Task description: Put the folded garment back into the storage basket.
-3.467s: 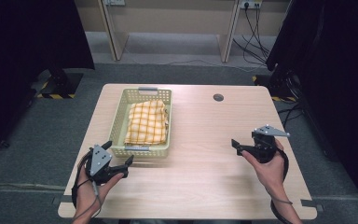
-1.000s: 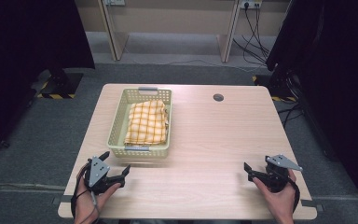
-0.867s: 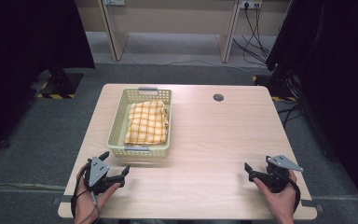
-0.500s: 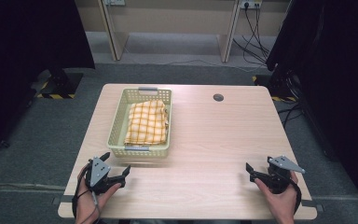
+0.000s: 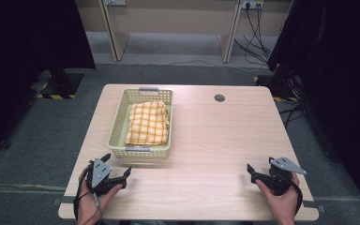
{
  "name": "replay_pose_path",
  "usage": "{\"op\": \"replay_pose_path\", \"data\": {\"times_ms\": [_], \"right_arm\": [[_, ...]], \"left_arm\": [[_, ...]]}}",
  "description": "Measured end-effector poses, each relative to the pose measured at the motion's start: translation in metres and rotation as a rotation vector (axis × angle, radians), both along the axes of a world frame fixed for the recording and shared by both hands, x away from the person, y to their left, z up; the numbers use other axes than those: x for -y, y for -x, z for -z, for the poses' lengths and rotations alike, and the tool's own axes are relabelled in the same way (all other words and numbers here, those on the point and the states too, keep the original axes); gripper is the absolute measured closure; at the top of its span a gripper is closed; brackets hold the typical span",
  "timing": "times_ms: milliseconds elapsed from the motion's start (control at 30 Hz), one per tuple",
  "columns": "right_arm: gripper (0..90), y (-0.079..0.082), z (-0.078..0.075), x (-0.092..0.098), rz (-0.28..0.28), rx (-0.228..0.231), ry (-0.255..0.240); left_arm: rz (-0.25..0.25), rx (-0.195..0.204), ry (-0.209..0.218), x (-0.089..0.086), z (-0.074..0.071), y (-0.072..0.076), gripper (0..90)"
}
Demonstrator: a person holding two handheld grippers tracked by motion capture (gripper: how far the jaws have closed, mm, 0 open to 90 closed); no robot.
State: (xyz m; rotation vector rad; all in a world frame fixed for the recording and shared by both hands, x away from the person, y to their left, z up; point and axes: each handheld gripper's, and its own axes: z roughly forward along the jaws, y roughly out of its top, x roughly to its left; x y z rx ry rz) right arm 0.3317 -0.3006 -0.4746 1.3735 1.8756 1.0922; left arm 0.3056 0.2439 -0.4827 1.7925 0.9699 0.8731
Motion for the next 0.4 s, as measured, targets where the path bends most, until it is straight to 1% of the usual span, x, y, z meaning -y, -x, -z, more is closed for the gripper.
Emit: {"op": "replay_pose_path", "data": {"times_ms": [167, 400], "right_arm": [[8.8, 0.0002, -0.0001, 0.0010, 0.002, 0.001, -0.010], [8.4, -0.0001, 0.0000, 0.0006, -0.005, -0.001, -0.007]], "left_arm": [[-0.006, -0.003, -0.001, 0.0000, -0.0001, -0.0004, 11.5], [-0.009, 0.003, -0.005, 0.0006, 0.0000, 0.0002, 11.4]]}}
